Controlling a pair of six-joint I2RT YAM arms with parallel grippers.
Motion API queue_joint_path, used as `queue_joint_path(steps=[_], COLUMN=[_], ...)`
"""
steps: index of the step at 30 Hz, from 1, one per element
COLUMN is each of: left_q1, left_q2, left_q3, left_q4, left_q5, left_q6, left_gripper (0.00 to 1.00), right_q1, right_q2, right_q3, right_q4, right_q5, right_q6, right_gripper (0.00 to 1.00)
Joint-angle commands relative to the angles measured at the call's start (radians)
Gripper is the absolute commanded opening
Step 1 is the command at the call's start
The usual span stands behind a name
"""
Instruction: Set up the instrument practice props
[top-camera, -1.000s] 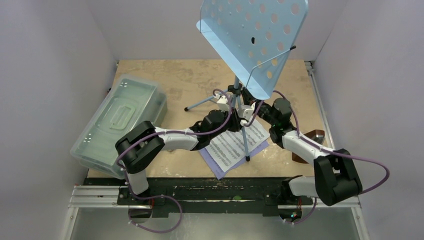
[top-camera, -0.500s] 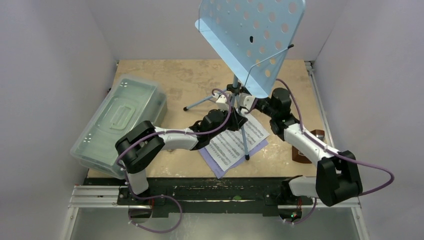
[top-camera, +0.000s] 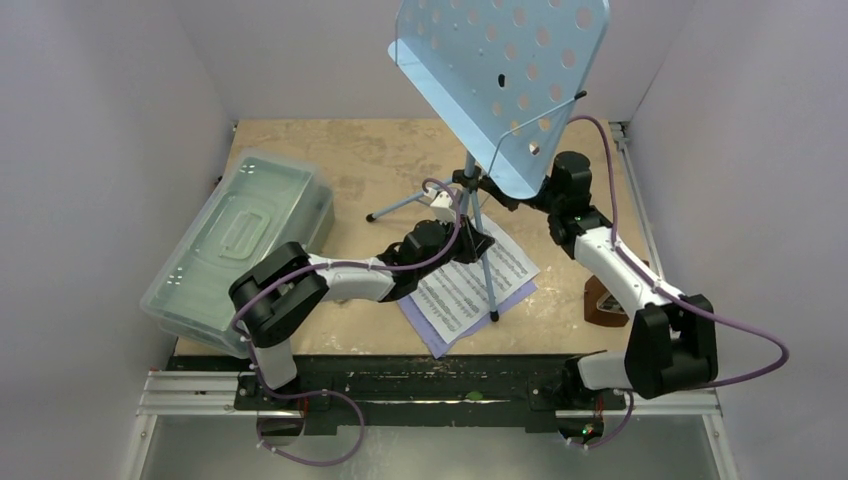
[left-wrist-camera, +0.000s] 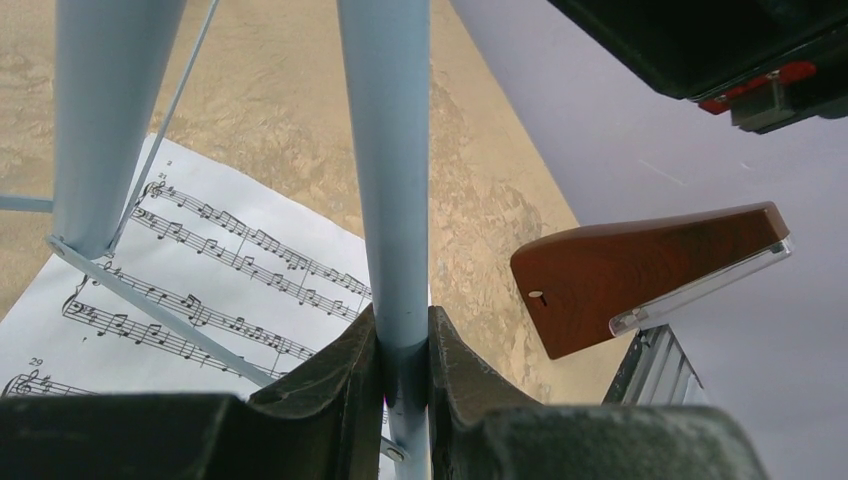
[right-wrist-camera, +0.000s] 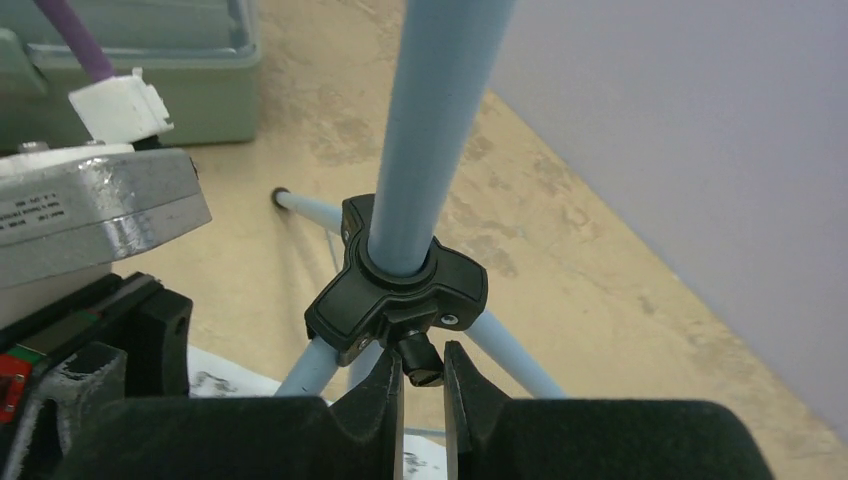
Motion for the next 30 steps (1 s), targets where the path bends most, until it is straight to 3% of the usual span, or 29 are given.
queue_joint_path(steps=[1, 6, 16, 20, 26, 30], left_q1=[-0.03, -0.03, -0.03, -0.03, -0.026, -0.015], left_q2=[-0.036, -0.027, -0.013, -0.031, -0.07, -0.125], left_q3=[-0.022, -0.018, 0.002, 0.007, 0.017, 0.01], left_q4=[-0.002, 0.005, 0.011, -0.012, -0.072, -0.111], left_q5=[0.075, 0.078, 0.078, 0.07, 0.061, 0.069], left_q6=[0.02, 0.014, 0.007, 0.015, 0.023, 0.03], left_gripper=[0.0, 0.0, 0.0, 0.0, 0.09, 0.23], right_q1=[-0.051, -0.123, -0.13, -0.131, -0.133, -0.133], right_q2=[0.045, 0.1, 0.295, 0.251, 0.169, 0.117], right_q3=[0.091, 0.168, 0.473, 0.441, 0.392, 0.385], right_q4=[-0.019, -0.029, -0.484, -0.459, -0.45, -0.509], right_q5=[-0.141, -0.257, -0.182, -0.087, 0.007, 0.101], right_q6=[0.343, 0.697, 1.024, 1.1, 1.046, 0.949], right_gripper=[0.0, 0.0, 0.0, 0.2, 0.64, 0.76])
